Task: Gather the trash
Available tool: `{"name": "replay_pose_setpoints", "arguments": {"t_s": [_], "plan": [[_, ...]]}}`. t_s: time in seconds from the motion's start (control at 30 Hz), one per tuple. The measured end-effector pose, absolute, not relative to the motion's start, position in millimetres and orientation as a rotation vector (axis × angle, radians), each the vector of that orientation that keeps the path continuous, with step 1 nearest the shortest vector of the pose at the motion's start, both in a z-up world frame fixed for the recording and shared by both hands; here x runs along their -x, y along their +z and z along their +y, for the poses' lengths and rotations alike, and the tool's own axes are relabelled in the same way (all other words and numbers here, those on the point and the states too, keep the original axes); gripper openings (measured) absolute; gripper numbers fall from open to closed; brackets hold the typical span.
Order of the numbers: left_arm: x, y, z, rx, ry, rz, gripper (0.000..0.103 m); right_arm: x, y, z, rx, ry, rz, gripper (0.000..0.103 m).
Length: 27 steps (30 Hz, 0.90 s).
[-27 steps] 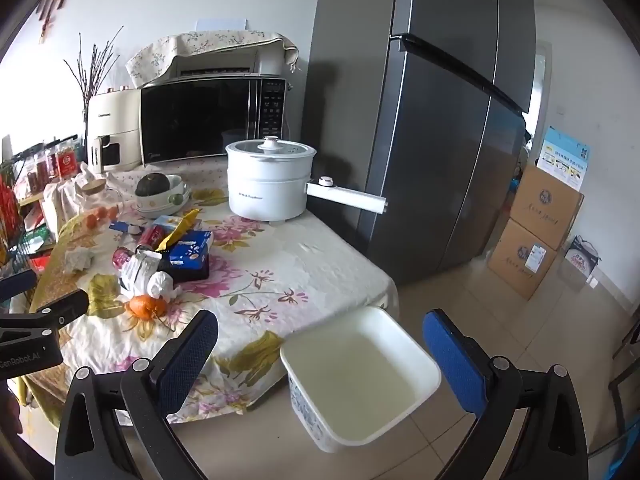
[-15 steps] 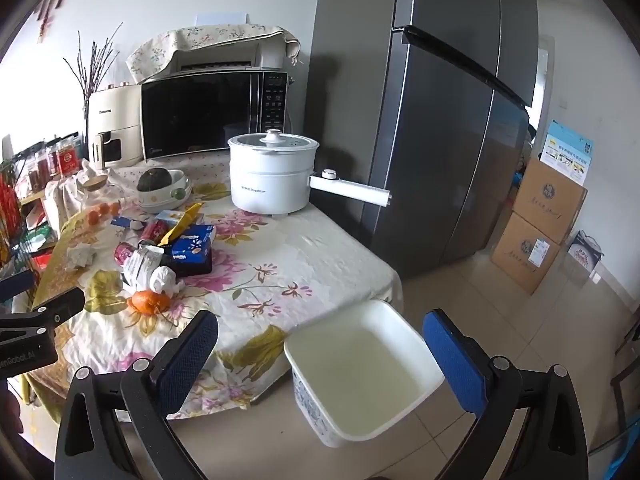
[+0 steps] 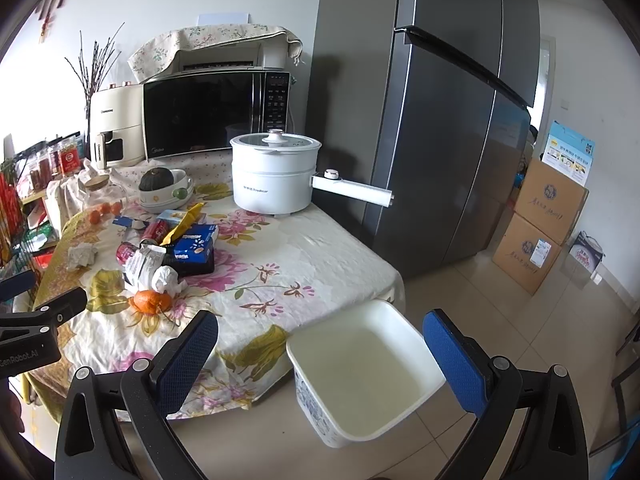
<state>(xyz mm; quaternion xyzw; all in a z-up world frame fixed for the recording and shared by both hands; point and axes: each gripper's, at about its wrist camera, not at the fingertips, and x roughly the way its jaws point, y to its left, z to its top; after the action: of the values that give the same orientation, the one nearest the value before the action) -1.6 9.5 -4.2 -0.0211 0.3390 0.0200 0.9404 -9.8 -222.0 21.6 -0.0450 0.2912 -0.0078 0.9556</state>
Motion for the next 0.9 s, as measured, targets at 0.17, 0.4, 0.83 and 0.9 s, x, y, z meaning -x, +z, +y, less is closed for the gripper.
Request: {"name": "replay_pose_setpoints", "arguments": {"t_s": [0.17,0.4,0.83,0.9], "plan": [[3.2,-5.4,11.4,0.049,0.049,0.690,0.103,11.3,21.1,-221.0,0.091,-0.016,0.589,0.103],[3.4,-5.2,12.0,0.050,0.049,0.689,0.103,10.4,21.0,-220.5,0.092,-0.016,0.591,0.103],[2.9,-5.5,10.9,0.050,0.050,0.690,0.103,9.5,22.6,-223.7,0.087,-0.021,0.593,0.103],[2.9,-5.8,10.8,0.049,0.050,0.690,0.103,9.5,22.5,-224.1,0.087,-0.024,0.592,0.103]]}}
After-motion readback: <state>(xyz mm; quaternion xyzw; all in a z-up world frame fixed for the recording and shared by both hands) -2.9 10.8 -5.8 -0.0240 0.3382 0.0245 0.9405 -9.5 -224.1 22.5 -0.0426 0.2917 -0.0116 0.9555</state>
